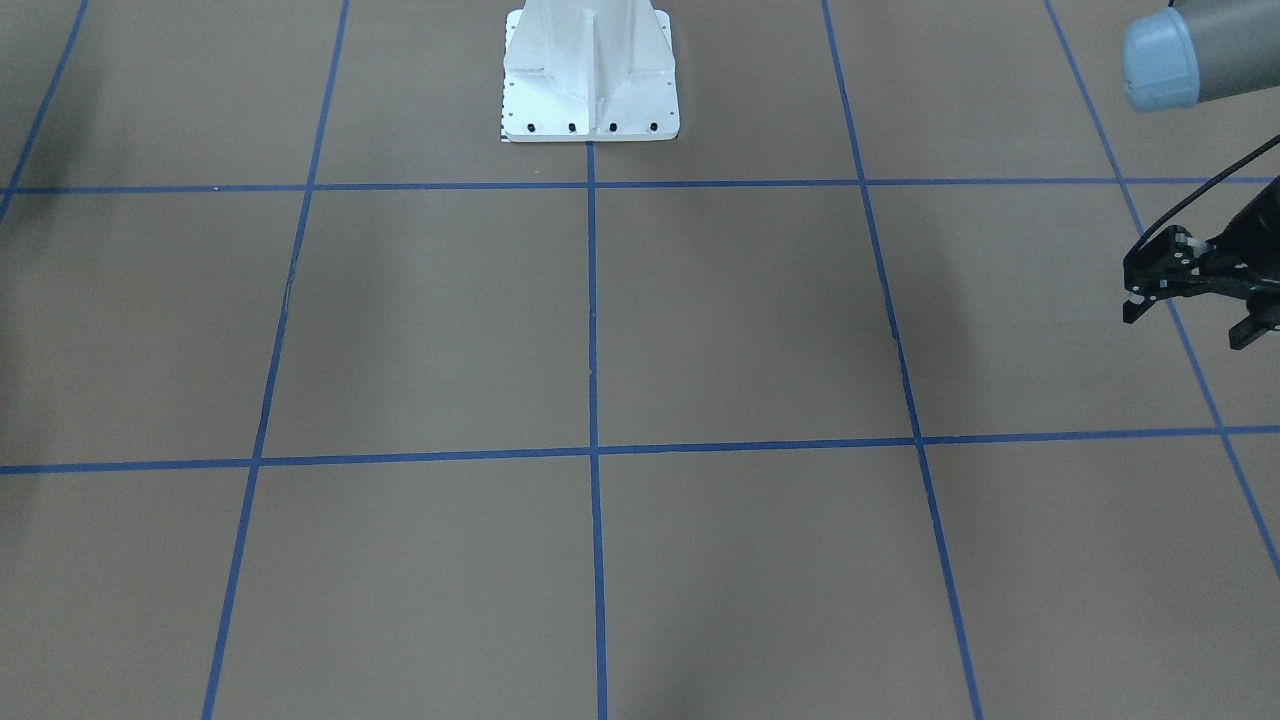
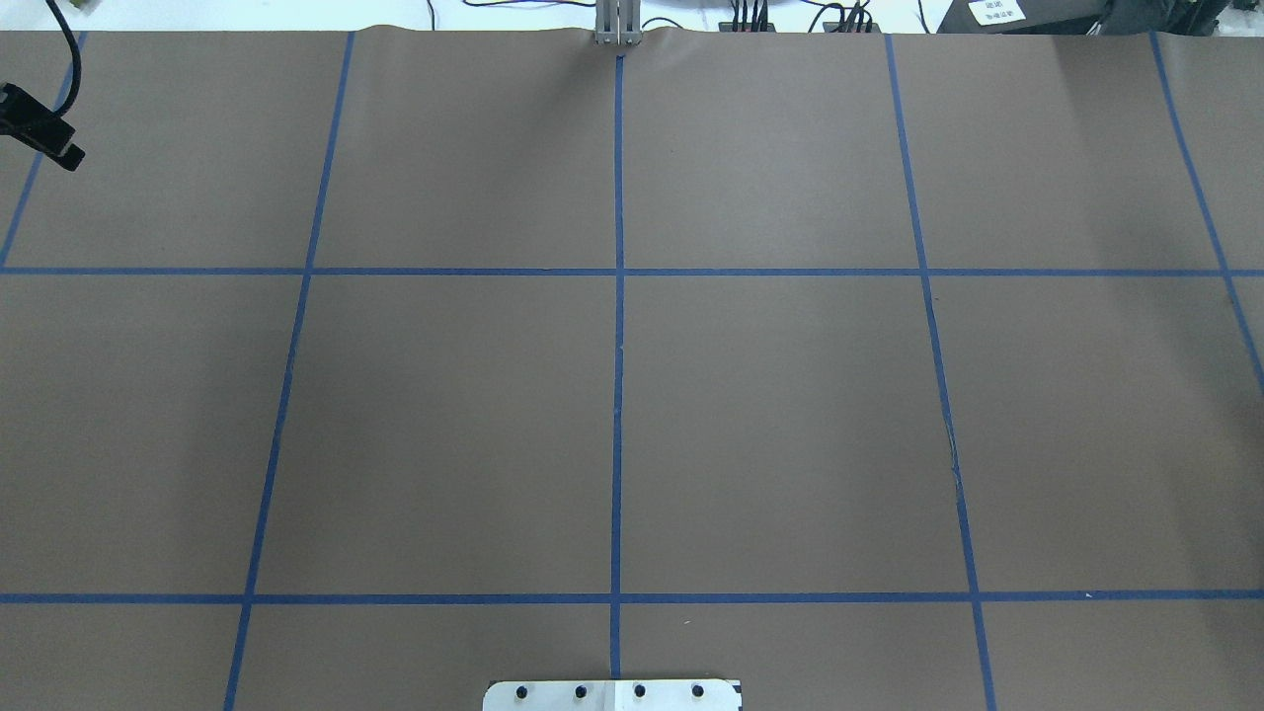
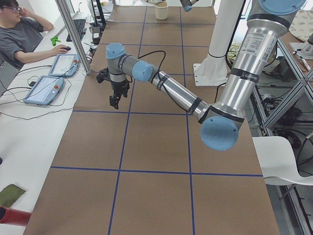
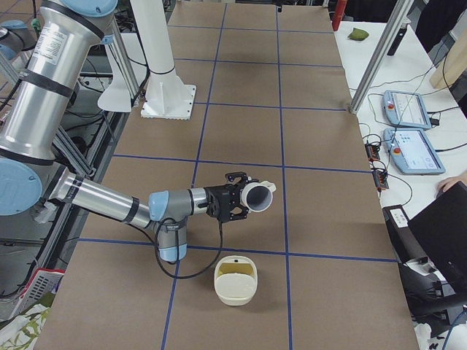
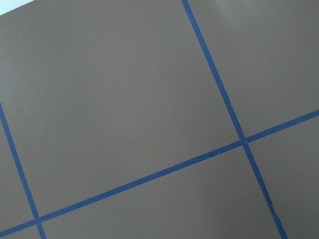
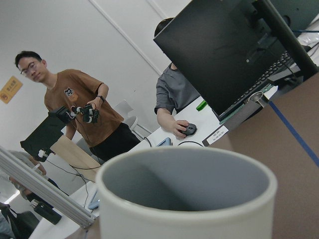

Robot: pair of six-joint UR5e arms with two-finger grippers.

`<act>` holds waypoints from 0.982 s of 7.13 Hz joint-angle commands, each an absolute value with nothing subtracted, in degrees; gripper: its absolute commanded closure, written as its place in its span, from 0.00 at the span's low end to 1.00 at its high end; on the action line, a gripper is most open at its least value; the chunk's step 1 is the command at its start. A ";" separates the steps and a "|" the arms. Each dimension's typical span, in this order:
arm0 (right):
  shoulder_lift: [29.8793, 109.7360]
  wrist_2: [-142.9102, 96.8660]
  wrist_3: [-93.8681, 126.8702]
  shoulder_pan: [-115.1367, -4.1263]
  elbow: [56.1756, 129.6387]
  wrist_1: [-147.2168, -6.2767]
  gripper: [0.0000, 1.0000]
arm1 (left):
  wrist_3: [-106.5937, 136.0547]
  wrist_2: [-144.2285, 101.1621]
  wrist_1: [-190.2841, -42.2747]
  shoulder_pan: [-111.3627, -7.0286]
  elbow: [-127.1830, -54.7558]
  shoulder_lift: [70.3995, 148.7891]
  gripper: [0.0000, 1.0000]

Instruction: Left arm hands cup to right arm to dump lemon

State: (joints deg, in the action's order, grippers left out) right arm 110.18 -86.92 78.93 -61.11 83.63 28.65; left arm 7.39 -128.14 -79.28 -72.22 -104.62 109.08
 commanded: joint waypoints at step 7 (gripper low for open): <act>78.80 -89.59 21.89 -52.59 83.94 -1.45 1.00 | 26.32 -132.33 -79.80 -69.45 -104.59 115.82 0.00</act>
State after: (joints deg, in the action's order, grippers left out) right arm 84.34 -91.76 23.71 -55.59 84.10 3.42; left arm 21.16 -129.76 -79.74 -71.03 -104.67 113.67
